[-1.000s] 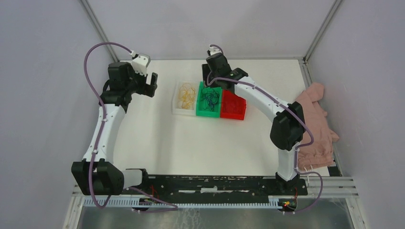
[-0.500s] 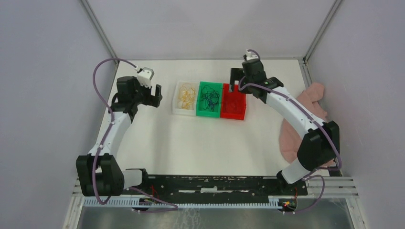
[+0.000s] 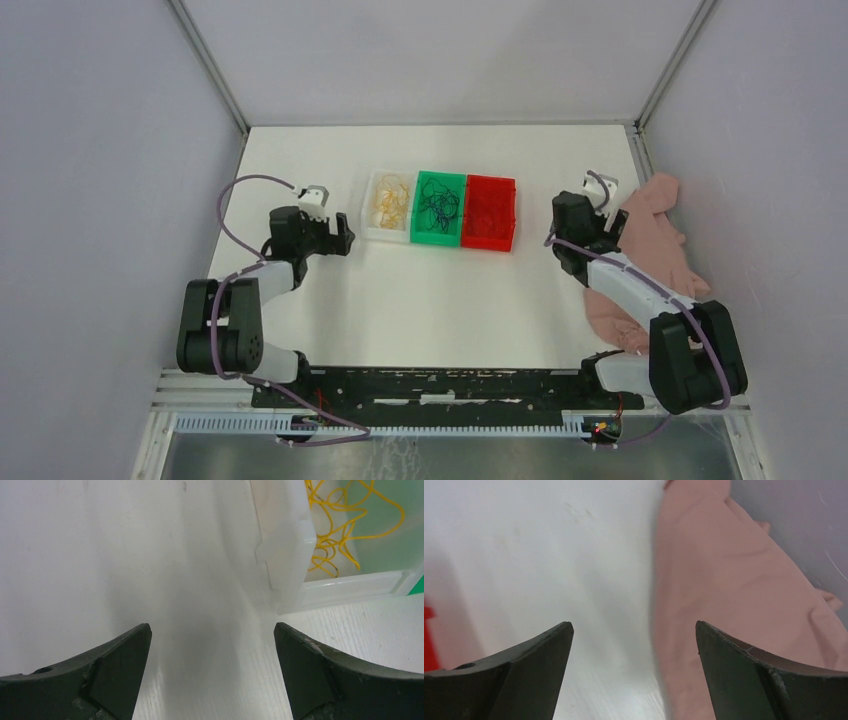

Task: Untangle the cables
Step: Reset both arms

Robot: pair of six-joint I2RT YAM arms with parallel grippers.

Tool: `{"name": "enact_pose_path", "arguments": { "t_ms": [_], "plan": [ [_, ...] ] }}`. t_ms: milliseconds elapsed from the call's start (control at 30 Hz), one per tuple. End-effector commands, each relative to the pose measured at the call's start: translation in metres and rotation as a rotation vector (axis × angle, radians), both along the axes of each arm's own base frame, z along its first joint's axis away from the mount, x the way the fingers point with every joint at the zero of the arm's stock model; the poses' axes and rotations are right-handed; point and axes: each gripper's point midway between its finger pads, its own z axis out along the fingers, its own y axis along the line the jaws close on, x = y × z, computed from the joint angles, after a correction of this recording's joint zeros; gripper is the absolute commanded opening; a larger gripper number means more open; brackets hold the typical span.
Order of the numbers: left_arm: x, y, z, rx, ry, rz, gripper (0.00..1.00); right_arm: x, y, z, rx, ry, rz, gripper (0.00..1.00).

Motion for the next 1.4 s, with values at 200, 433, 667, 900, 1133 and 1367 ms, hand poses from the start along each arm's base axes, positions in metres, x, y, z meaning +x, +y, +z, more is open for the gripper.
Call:
{"name": "enact_pose_path", "arguments": {
  "t_ms": [200, 433, 667, 900, 1133, 1367],
  "plan": [
    [0.013, 0.001, 0.027, -0.069, -0.247, 0.054, 0.99, -0.006, -0.044, 0.006, -0.137, -0.228, -0.174, 0.99],
    [0.001, 0.027, 0.045, 0.021, -0.406, 0.141, 0.99, -0.014, -0.047, -0.008, -0.163, -0.196, -0.127, 0.99],
    [-0.009, 0.033, 0.039, -0.004, -0.512, 0.198, 0.99, -0.020, -0.056, -0.031, -0.130, -0.269, -0.143, 0.99],
    [-0.005, 0.044, 0.033, 0.015, -0.463, 0.277, 0.99, 0.024, -0.004, -0.054, -0.113, -0.197, 0.271, 0.99],
    [0.009, 0.049, 0.027, 0.039, -0.403, 0.333, 1.00, 0.025, -0.012, -0.059, -0.100, -0.210, 0.245, 0.99],
    [0.008, 0.049, 0.026, 0.037, -0.401, 0.336, 0.99, 0.025, -0.011, -0.058, -0.097, -0.203, 0.251, 0.99]
  ]
}}
